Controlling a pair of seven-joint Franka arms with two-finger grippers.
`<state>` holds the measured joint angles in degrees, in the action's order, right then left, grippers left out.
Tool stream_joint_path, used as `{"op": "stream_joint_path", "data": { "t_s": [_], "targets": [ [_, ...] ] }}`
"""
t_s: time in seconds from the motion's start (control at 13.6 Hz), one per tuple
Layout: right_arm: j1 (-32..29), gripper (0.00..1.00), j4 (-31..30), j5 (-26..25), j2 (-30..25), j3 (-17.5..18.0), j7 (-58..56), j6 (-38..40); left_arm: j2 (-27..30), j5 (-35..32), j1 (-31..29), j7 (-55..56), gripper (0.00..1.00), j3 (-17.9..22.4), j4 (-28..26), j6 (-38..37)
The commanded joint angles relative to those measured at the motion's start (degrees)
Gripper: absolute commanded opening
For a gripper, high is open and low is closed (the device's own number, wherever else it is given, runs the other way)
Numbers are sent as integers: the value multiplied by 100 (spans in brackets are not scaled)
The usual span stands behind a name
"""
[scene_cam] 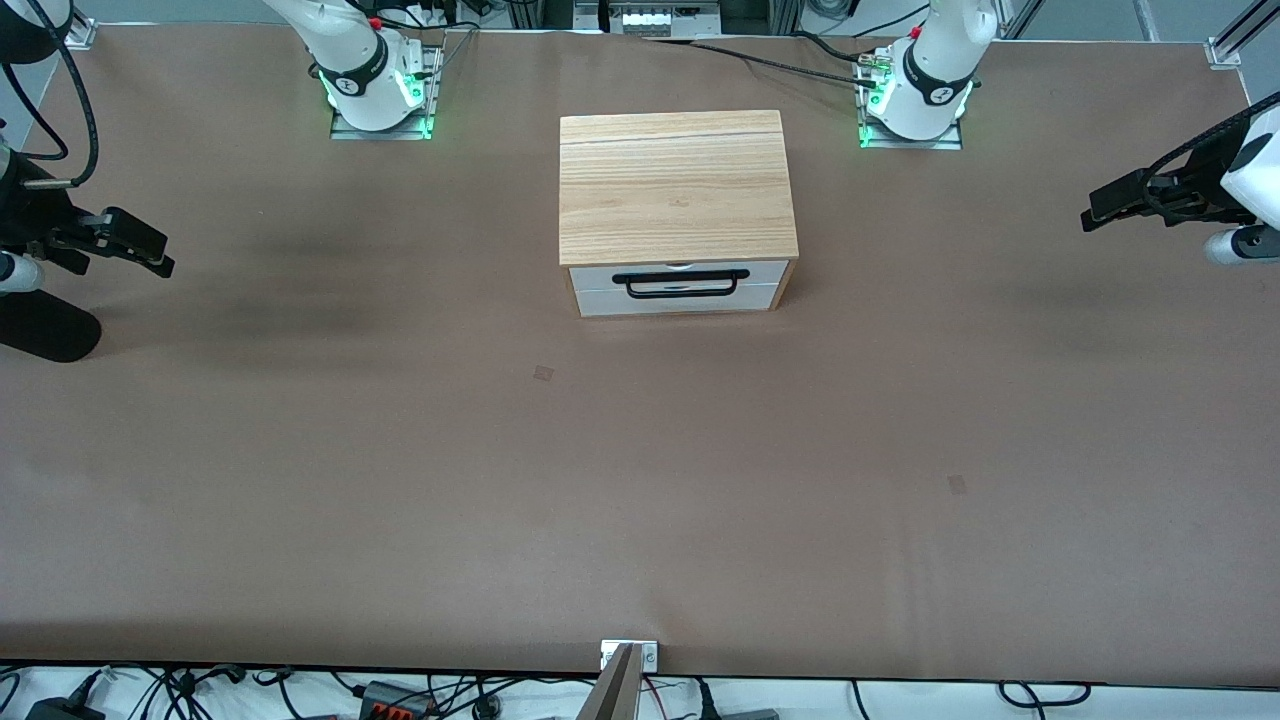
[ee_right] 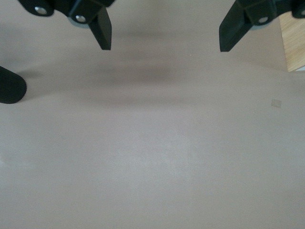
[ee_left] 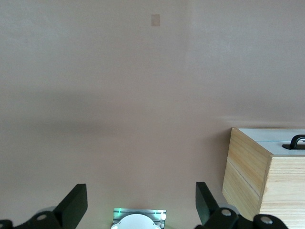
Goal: Pull top drawer with both arms simultaneously
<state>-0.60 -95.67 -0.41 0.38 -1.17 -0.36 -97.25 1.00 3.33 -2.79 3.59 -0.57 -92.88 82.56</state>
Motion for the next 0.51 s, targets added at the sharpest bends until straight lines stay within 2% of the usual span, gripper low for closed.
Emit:
{"op": "stream_joint_path", "data": {
  "t_s": [0.0,0.44],
  "targets": [
    [7,100,66,-38,5,-15,-78,65,-83,81,-20,2,100,13,174,-100],
    [16,100,48,-29,75,-15,-61,74,-83,72,-3,2,100,5,192,-109]
  ]
}}
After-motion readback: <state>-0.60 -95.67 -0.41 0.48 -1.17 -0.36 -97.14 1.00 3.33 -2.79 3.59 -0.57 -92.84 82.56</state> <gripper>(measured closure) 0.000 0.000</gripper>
